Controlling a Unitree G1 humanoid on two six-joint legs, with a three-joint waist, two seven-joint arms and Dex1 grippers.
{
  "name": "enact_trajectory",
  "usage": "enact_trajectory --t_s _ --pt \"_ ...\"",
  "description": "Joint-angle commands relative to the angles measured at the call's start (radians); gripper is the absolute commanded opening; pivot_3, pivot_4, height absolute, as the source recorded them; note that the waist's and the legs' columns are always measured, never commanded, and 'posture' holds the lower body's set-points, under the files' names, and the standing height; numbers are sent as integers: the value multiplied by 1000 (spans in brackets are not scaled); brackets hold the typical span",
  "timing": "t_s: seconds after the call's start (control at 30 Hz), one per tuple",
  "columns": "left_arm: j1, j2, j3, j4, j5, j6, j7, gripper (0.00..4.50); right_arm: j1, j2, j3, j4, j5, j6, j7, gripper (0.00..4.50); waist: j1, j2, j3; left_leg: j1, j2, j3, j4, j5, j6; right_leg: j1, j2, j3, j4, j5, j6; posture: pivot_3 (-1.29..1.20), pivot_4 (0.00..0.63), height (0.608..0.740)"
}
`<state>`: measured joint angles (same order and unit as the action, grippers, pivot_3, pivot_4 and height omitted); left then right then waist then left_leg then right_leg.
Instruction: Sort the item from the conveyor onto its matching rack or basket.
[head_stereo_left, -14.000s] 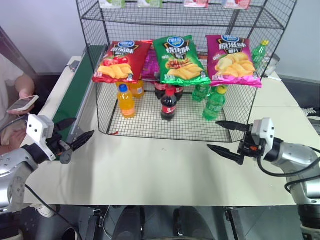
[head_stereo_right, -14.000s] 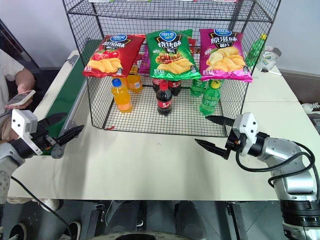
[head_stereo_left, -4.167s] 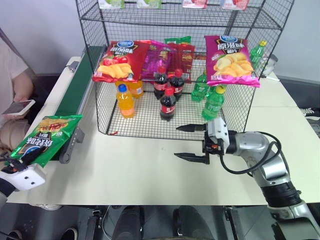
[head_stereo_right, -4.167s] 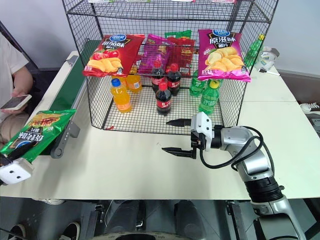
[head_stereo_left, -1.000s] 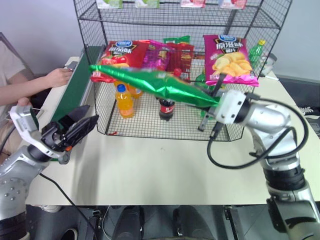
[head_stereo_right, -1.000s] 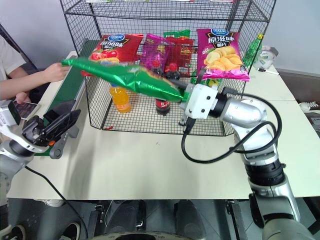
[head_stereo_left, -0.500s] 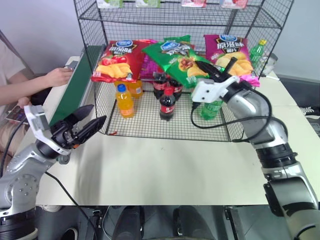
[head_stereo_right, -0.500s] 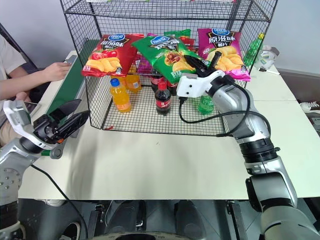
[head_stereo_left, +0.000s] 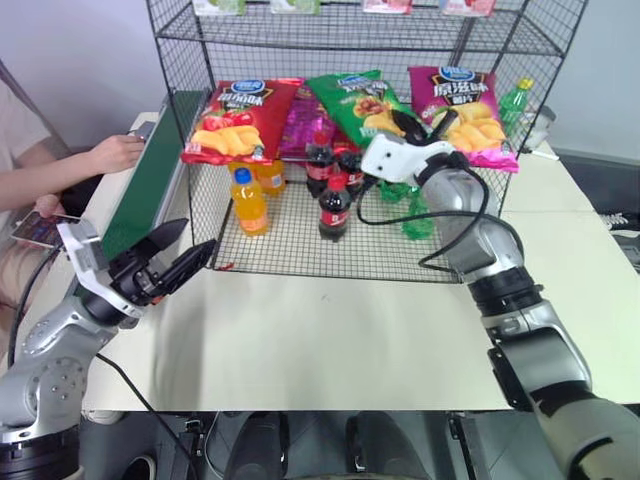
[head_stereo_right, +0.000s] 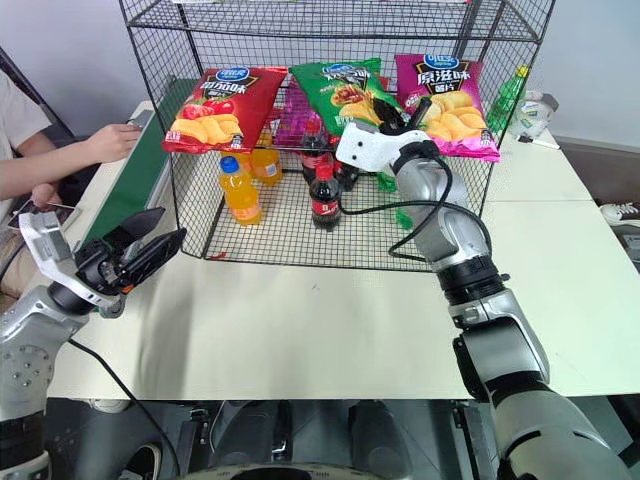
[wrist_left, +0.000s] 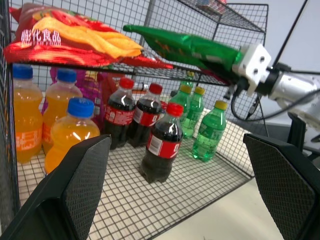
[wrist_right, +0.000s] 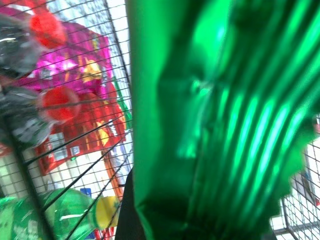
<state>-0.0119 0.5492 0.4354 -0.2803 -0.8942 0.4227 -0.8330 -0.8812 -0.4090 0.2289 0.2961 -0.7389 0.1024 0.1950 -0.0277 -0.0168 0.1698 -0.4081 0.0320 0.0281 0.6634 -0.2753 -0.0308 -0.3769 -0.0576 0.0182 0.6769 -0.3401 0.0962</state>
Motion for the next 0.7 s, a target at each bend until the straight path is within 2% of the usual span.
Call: enact_trajectory --t_s 0.03,0.07,0.13,0.3,0.7 --pt "2 -1 5 -38 8 -30 -4 4500 -34 13 -8 -9 35 8 -2 565 -2 0 0 0 0 0 0 0 0 0 0 0 0 0 0 0 150 739" --pt "2 -2 6 -38 9 -31 -3 4500 -34 16 -9 -11 45 9 4 1118 -3 0 0 0 0 0 0 0 0 0 0 0 0 0 0 0 150 739" --pt "4 -3 7 -35 13 -35 -4 4500 -32 29 -12 -17 80 3 24 1886 -10 0 0 0 0 0 0 0 0 0 0 0 0 0 0 0 150 739" --pt "17 -7 0 -35 23 -43 -9 4500 -32 59 -18 -80 154 3 65 4354 -24 0 0 1 0 0 0 0 0 0 0 0 2 0 0 0 150 739" --pt "21 -12 -15 -24 60 -74 -9 4500 16 28 -40 -260 301 39 221 4438 -16 0 0 0 0 0 0 0 -1 -2 -1 0 4 0 0 0 150 739"
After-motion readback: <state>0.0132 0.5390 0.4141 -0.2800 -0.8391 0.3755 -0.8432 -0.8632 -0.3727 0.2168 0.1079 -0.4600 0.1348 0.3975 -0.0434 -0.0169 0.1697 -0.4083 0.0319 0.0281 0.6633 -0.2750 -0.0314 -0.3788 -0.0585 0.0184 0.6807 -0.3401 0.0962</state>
